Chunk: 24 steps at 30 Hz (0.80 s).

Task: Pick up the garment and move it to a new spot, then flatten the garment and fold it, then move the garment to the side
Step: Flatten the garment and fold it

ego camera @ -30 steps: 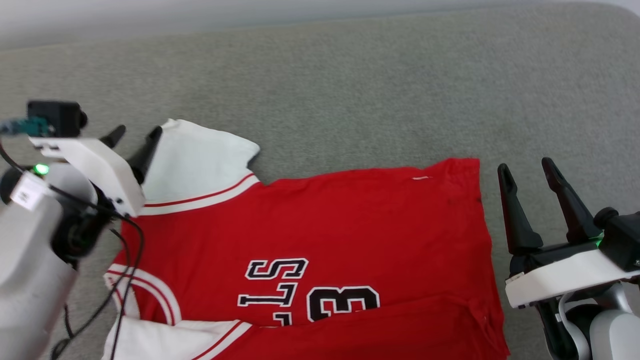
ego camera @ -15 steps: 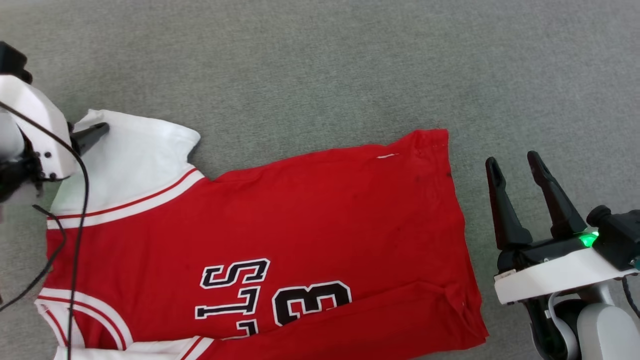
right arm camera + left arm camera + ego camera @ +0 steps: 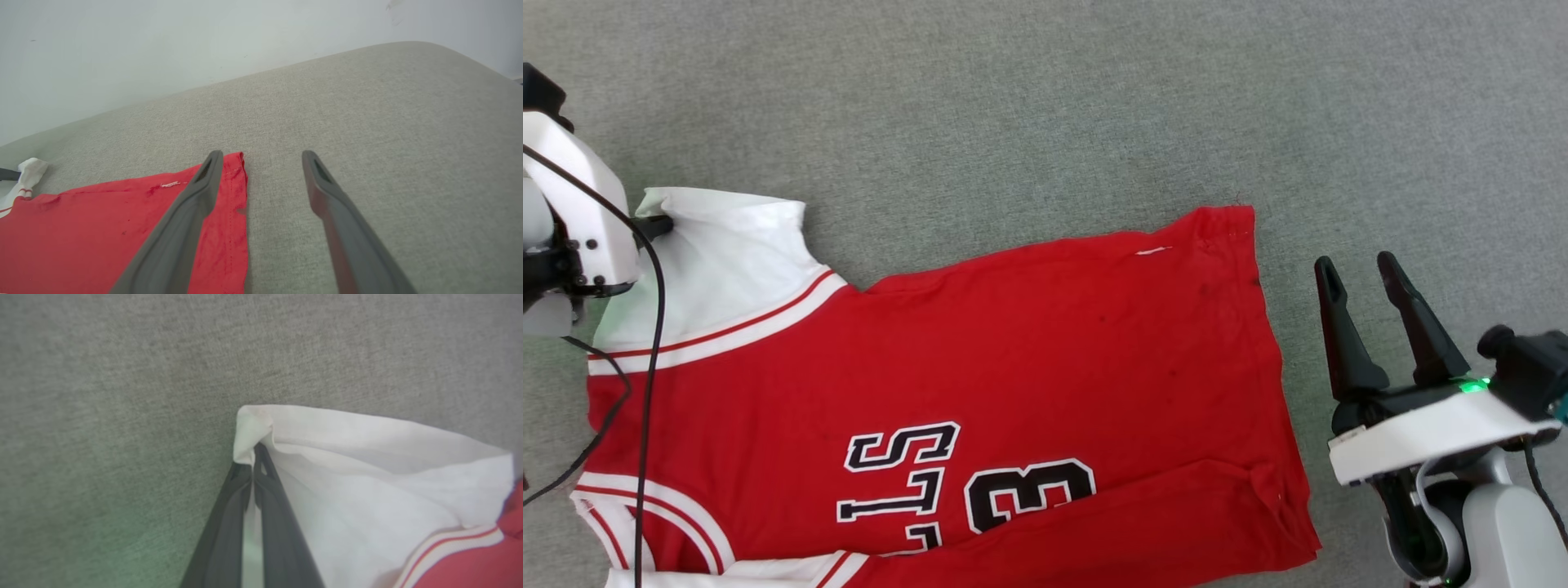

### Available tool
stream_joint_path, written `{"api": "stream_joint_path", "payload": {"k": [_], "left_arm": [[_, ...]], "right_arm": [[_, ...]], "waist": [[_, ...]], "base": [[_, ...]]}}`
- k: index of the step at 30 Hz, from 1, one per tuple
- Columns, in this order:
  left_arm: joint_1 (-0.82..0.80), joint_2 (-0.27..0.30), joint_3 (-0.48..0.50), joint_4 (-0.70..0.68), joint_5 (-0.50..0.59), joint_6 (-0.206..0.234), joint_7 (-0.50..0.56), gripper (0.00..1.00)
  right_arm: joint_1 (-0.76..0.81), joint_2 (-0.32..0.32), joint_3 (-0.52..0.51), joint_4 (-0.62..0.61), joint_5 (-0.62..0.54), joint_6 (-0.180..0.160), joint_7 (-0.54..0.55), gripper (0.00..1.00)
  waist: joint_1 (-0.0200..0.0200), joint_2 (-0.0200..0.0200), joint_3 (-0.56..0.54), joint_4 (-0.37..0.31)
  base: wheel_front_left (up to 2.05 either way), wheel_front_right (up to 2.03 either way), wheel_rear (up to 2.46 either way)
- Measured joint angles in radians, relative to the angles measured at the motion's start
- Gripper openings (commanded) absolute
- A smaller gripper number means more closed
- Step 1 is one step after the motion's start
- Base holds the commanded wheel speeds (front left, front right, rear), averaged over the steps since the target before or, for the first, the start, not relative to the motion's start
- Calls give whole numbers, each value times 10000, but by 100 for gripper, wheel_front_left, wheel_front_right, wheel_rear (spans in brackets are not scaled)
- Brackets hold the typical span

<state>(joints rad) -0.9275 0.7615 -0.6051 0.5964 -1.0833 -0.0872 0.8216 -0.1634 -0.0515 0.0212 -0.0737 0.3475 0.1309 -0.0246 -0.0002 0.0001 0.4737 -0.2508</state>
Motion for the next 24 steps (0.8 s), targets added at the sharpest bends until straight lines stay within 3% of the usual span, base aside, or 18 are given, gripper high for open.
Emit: {"api": "stream_joint_path", "payload": {"k": [4,9,15,19,24], "left_arm": [[-9,-171,-82,-12,347,6,-489,0],[-251,-585,-115,-165,587,86,-1053,0],[-629,-901,-288,-763,859,67,-1331,0],[-686,-995,-347,-1160,965,-10,-1544,0],[-603,-1110,-376,-1452,907,-96,-1751,0]], "right_arm": [[-462,0,-132,637,403,0,686,100],[-1509,2,-311,2052,677,0,2290,100],[-2777,-541,19,3055,842,0,3952,100],[-3528,-1097,318,3459,830,0,5482,100],[-4170,-1618,451,4010,709,0,8203,100]], "waist": [[0,0,-130,138],[4,0,-270,471],[4,-1,-304,1069],[4,-1,-268,1450],[3,-1,-302,1836]], "base": [[0,0,0],[0,0,0],[0,0,0],[0,0,0],[0,0,0]]}}
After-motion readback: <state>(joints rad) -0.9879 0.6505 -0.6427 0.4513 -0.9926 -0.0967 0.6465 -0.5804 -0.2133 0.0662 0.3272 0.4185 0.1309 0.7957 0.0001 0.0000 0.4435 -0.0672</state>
